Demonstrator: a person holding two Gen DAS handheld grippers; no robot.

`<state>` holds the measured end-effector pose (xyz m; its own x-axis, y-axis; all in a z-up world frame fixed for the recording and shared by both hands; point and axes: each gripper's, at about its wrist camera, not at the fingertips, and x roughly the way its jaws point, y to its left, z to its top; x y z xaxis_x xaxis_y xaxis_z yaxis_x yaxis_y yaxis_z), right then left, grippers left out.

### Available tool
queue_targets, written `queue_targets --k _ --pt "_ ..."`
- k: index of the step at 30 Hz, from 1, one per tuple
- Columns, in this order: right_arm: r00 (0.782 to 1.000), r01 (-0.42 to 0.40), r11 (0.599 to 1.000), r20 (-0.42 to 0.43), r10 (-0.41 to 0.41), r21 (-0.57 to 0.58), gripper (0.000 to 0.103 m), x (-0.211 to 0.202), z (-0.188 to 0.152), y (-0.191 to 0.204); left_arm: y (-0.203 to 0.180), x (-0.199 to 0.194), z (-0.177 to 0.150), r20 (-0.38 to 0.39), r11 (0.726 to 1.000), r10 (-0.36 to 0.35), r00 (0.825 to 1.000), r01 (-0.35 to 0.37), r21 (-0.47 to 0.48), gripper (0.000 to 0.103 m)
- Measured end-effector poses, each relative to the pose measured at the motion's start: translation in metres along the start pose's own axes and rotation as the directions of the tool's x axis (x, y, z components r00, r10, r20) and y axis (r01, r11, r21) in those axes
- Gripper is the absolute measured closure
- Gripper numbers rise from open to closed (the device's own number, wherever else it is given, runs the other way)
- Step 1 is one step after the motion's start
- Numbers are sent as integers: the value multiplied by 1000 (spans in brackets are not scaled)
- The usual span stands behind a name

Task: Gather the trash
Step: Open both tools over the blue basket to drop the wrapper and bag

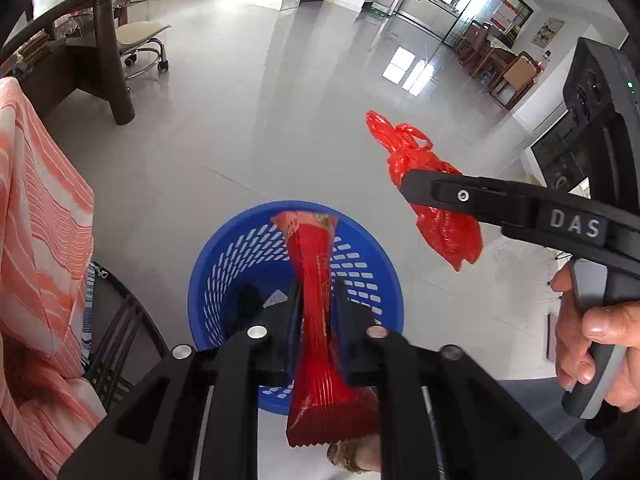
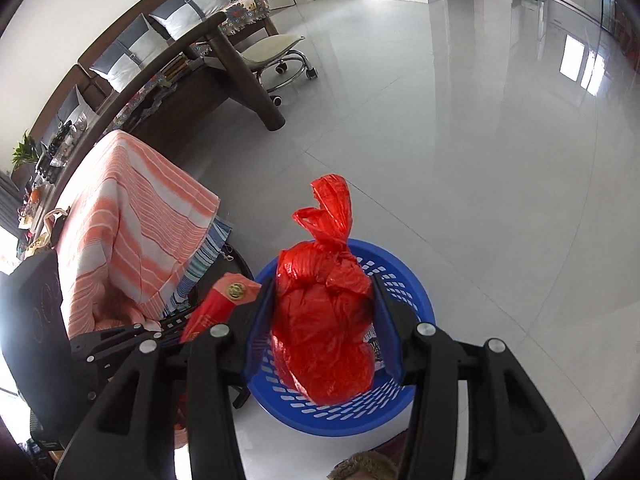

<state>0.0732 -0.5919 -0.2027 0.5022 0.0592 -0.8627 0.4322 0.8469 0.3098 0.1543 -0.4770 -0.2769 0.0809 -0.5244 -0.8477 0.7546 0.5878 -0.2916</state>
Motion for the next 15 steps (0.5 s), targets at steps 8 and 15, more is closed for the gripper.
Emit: queue_targets --k 8,15 --pt "997 -12 999 74 10 34 27 -18 7 -7 -2 -31 6 106 999 43 993 -43 -1 14" --pt "986 24 1000 163 -20 -21 14 -39 1 17 -8 -115 -14 227 994 98 969 -108 33 6"
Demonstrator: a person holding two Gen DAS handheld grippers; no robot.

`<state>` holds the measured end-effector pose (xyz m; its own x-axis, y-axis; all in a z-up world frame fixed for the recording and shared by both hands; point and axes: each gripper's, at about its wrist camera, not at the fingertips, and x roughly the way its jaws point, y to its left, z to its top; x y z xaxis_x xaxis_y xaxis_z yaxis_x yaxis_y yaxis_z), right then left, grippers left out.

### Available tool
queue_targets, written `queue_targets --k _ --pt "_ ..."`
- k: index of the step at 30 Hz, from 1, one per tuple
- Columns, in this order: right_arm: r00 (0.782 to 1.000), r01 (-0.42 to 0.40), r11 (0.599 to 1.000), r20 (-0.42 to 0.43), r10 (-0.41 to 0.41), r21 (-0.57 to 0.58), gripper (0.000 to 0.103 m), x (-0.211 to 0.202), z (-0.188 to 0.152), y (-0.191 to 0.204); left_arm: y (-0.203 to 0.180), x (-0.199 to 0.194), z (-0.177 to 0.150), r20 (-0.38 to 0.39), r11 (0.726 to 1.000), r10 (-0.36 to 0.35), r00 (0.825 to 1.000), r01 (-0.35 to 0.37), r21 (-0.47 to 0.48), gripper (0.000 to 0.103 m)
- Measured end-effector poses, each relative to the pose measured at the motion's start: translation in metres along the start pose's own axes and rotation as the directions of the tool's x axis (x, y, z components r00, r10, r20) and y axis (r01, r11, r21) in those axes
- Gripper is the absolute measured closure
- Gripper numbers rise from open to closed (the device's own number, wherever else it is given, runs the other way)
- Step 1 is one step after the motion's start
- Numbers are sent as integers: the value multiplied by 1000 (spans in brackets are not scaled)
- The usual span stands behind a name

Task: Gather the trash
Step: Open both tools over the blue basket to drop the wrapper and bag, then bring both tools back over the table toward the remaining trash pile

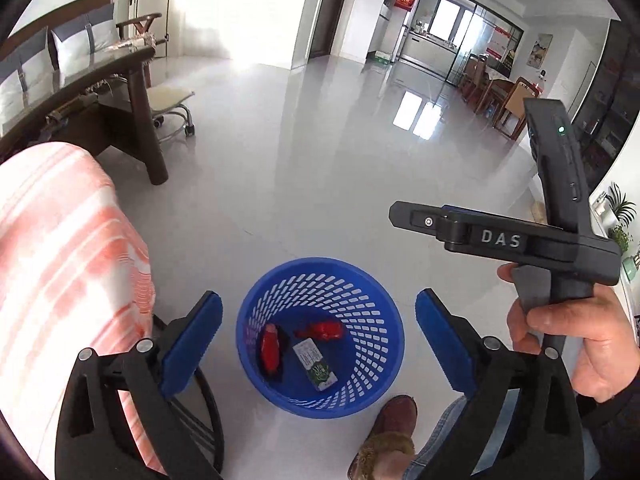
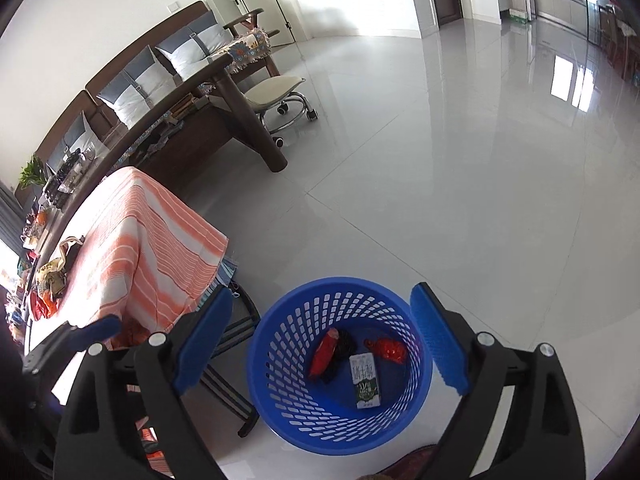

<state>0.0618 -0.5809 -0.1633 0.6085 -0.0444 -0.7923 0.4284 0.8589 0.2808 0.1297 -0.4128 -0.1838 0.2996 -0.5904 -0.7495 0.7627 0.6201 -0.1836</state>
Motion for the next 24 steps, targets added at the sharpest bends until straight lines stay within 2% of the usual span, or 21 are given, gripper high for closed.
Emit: queue_targets --k 4,7,10,13,17,21,24 --pt "996 67 988 74 -57 -138 11 -12 -11 38 28 -50 -23 31 998 68 997 -67 -13 5" --pt "990 103 958 122 -72 -268 11 -18 -25 75 63 -82 -51 19 984 170 985 -169 -50 5" --pt "987 96 922 152 -41 -375 11 -23 -42 113 103 -118 -80 -10 958 256 967 -256 -130 5" --pt "985 82 895 170 -7 -438 11 -26 -61 152 149 -153 -107 -18 919 330 944 -325 -223 5" --pt "988 -22 881 123 91 -472 10 -26 -92 212 203 -187 -137 -58 855 440 896 -438 -280 5" --pt "988 -115 823 25 155 -557 10 -18 -116 282 248 -207 -161 -106 804 504 857 -510 -305 5" --pt "985 -155 791 -34 167 -592 10 -7 -124 329 271 -218 -173 -124 776 522 844 -530 -342 5"
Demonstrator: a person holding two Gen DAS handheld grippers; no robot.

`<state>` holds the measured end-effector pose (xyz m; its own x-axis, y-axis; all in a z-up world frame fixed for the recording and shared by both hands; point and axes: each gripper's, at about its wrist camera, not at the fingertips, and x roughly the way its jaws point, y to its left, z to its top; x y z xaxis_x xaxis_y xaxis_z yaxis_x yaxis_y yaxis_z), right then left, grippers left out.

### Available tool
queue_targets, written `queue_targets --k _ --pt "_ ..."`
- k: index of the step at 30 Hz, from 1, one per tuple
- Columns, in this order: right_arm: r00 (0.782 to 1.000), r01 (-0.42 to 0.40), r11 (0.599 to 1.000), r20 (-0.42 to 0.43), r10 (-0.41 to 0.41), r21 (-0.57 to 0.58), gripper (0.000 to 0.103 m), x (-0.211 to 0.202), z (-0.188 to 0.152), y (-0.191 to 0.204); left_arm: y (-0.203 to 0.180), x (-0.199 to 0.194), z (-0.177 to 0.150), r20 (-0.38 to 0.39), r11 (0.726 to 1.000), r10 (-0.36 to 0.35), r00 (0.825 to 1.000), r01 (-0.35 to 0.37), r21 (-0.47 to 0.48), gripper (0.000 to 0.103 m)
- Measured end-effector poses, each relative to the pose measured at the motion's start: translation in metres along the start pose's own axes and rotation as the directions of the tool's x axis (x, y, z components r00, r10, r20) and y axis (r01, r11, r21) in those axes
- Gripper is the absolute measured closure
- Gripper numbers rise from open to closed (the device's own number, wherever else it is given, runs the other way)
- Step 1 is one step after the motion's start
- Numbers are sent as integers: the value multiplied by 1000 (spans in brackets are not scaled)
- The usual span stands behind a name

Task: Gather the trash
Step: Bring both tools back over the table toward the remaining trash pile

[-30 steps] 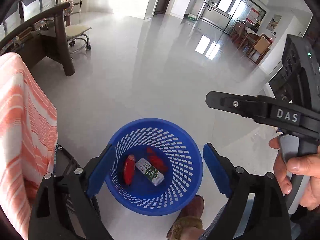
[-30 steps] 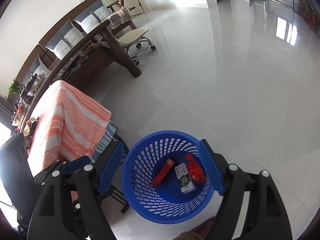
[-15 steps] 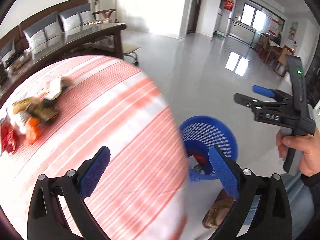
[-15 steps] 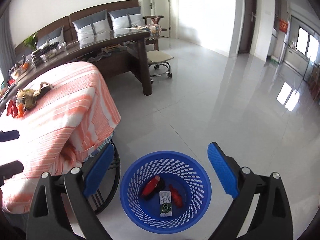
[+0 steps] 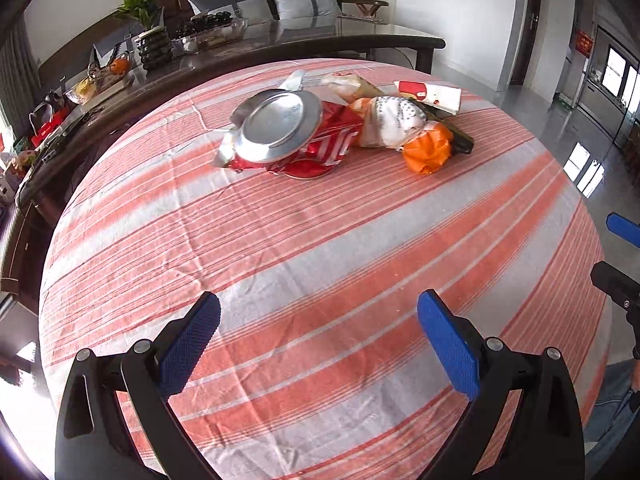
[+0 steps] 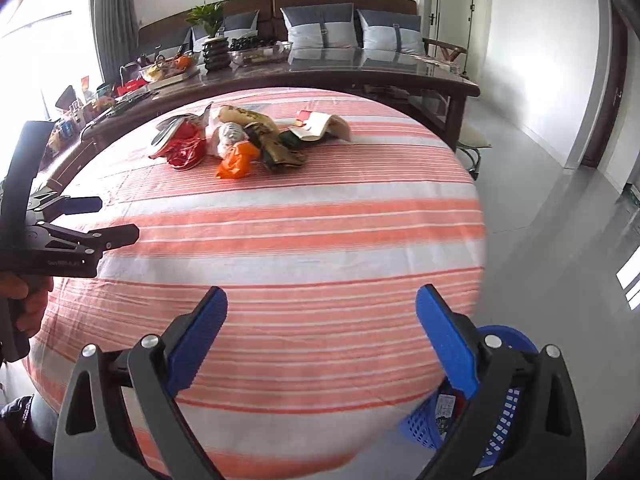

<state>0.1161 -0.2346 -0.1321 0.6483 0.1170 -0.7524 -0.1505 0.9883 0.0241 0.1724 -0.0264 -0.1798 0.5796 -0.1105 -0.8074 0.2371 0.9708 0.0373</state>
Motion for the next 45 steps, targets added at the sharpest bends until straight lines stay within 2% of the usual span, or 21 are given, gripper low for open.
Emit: queue_targets --k 3,6,9,12,17,20,23,26,29,31,37,41,45 --pt "999 -19 999 -46 18 -30 10 24 22 26 18 6 -6 -16 1000 8 1000 -9 -24 5" --pt "996 -21 997 -93 14 -78 10 50 34 47 22 6 -7 -21 999 -21 1000 20 -50 5" --pt "990 -16 995 -138 3 -99 10 68 34 53 19 8 -6 -25 999 -10 1000 9 -38 5" --pt "990 -23 998 -142 15 -59 5 73 31 47 17 9 -6 -24 999 -16 1000 15 -38 5" --pt "990 -31 999 -141 25 -42 4 71 30 43 9 25 23 4 999 -11 1000 11 -31 5" --pt "990 -30 999 -139 24 -39 4 71 29 43 0 43 48 -5 999 -11 1000 11 -35 5" --pt "990 -27 999 -138 21 -38 5 71 29 43 -4 63 67 -28 997 33 999 -35 -67 4" --pt "990 -25 999 -137 20 -38 5 71 29 44 9 70 79 -29 987 76 997 -79 -142 4" --pt "990 -28 999 -136 22 -36 5 71 29 43 31 68 75 -34 974 76 997 -82 -210 4" --pt "990 -28 999 -136 23 -36 5 71 29 43 46 60 65 -32 973 74 997 -80 -218 4" --pt "990 -28 999 -136 23 -36 5 71 29 43 104 30 20 -45 958 128 991 -135 -253 4" --pt "990 -27 999 -136 22 -36 5 71 29 43 118 14 5 -13 965 61 998 -62 -256 5" --pt "990 -27 999 -136 22 -36 5 71 29 43 85 18 15 9 984 -49 999 50 -170 5"
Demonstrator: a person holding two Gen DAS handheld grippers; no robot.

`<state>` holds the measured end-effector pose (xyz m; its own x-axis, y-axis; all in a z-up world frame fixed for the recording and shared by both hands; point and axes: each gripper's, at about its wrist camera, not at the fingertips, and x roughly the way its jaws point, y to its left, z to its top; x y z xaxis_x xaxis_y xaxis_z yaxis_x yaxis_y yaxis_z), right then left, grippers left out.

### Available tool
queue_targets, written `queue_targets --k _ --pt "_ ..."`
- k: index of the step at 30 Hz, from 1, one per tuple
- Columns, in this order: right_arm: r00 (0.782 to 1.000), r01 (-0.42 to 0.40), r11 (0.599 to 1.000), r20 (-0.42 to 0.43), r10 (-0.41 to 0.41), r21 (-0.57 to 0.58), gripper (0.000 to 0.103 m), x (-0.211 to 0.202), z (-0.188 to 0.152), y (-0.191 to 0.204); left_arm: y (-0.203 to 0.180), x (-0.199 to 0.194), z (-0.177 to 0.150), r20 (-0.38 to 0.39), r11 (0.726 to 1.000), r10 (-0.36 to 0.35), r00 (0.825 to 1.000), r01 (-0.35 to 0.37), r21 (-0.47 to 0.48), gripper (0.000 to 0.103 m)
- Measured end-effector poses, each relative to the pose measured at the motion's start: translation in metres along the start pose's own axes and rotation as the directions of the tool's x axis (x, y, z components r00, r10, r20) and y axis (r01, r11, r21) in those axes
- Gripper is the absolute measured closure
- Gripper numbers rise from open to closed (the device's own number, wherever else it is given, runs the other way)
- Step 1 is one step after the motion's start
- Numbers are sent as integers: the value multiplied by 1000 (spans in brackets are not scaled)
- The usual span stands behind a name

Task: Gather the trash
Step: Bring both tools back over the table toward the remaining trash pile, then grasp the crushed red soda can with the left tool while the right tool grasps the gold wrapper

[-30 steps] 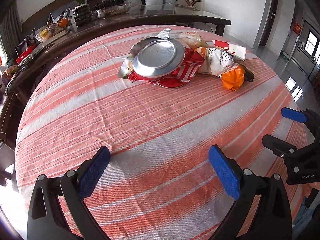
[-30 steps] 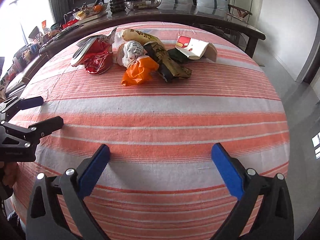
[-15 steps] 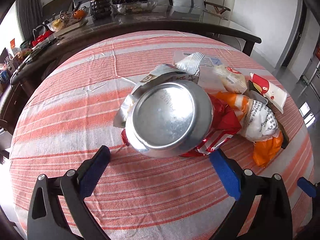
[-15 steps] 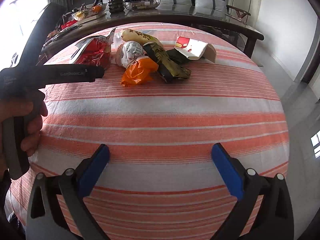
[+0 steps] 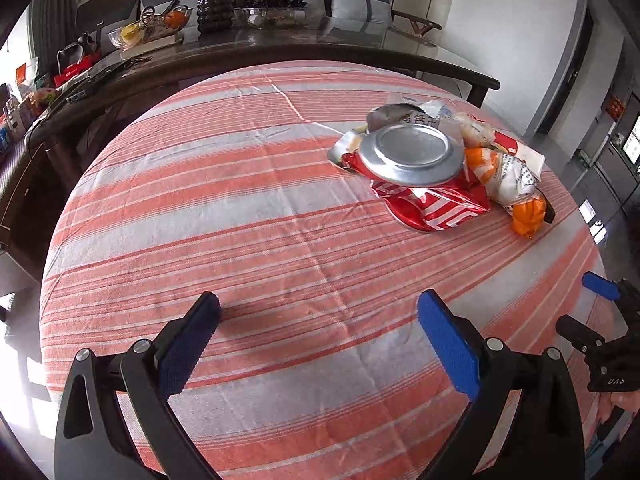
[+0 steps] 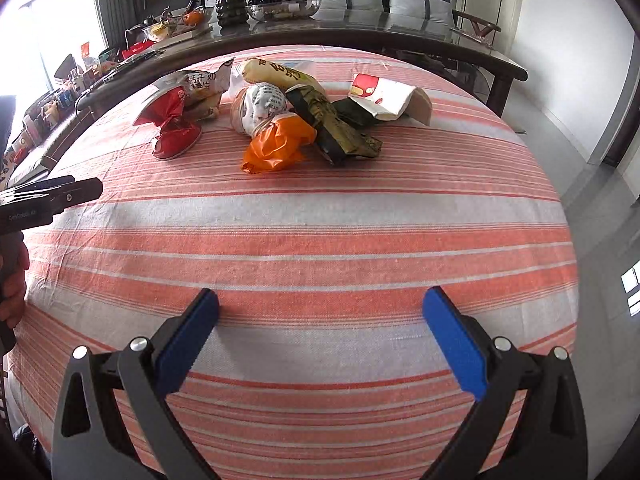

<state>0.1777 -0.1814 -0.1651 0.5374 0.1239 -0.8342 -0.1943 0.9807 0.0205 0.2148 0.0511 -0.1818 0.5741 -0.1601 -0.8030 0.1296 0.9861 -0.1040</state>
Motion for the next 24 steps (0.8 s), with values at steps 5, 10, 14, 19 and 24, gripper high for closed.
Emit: queue_targets --k 5,10,14,19,24 --pt "1000 2 1000 1 -2 1 5 0 0 0 -65 29 27 -6 992 -42 999 42 117 5" --pt "1000 6 1000 3 -6 6 5 -1 0 -2 -75 61 58 -25 996 78 997 -76 49 5" --pt "1000 6 1000 2 -6 7 5 -1 1 -2 -47 52 51 -22 996 88 996 -88 -4 5" --pt "1000 6 1000 2 -6 8 5 -1 0 -1 -18 32 27 -29 994 98 995 -96 44 5" --pt "1000 -10 1000 4 9 18 4 -2 0 -3 -10 24 17 -26 994 63 998 -60 96 5"
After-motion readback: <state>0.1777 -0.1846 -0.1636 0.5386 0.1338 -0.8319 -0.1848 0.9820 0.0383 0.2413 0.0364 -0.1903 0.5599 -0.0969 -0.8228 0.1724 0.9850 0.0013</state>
